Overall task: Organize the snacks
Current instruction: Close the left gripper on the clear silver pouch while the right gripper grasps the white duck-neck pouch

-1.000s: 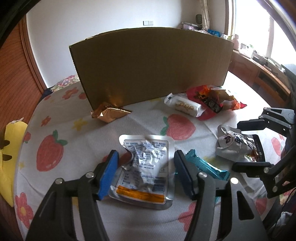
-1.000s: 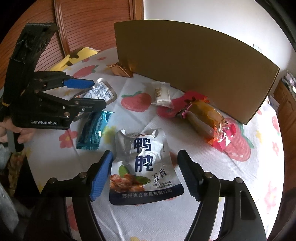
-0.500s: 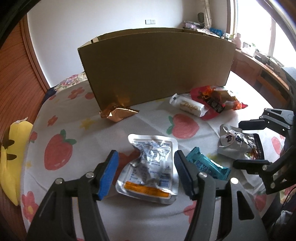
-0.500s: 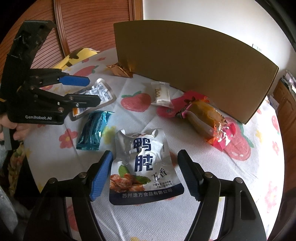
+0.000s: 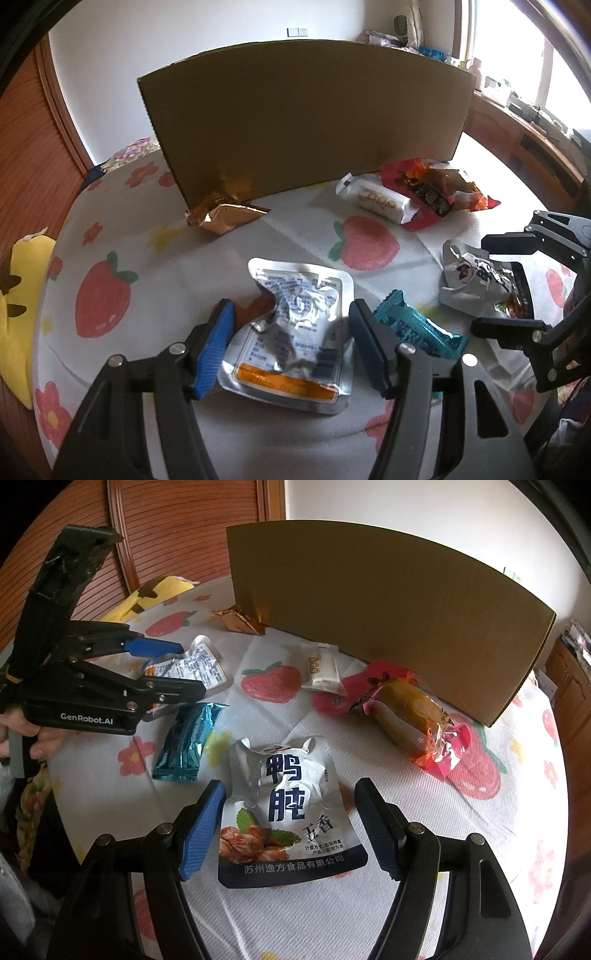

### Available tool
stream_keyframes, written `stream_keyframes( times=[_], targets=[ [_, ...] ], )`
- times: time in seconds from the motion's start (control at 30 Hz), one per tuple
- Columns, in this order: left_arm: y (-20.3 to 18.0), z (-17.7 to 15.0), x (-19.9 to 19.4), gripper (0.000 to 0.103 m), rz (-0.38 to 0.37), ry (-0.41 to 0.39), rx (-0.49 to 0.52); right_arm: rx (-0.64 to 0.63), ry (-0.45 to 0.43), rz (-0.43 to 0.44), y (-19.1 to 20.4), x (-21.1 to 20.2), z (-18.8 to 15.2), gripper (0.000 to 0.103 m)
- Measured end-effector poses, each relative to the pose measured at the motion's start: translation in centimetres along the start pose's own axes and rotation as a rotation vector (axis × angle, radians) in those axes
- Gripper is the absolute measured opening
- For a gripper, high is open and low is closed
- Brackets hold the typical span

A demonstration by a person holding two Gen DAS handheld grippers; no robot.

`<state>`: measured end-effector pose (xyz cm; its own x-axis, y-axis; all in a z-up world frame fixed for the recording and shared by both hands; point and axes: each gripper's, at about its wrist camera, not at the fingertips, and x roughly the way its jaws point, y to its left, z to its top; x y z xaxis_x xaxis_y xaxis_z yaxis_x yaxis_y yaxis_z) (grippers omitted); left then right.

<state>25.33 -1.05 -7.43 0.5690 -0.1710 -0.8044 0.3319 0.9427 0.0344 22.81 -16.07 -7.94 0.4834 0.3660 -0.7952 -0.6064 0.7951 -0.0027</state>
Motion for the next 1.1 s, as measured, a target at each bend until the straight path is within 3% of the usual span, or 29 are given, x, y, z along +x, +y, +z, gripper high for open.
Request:
stream_keyframes(
  times=[0.8,0.87,1.0,1.1],
  targets=[
    [-0.4,0.1,0.8,0.069,-0.055,-0.017,-0.008,0.001,-0.003,-0.002,0.0,0.0,0.0,0.074],
    [-0.6,0.0,0.6,0.064,-0.07,-0.021,0.003,0.001,-0.003,-0.002,0.0,-0.1,0.0,0.074],
    [-0.7,-0.1,-0.3,0.036,-0.048,-0.042,0.011,0.0,-0.003,-0.003,0.0,0.0,-0.1,0.074],
    [-0.2,-0.3,-0.8,0.035,-0.082,-0.032,-0.011,0.001,-0.003,-0.003,0.0,-0.1,-0.1,0.074]
  ],
)
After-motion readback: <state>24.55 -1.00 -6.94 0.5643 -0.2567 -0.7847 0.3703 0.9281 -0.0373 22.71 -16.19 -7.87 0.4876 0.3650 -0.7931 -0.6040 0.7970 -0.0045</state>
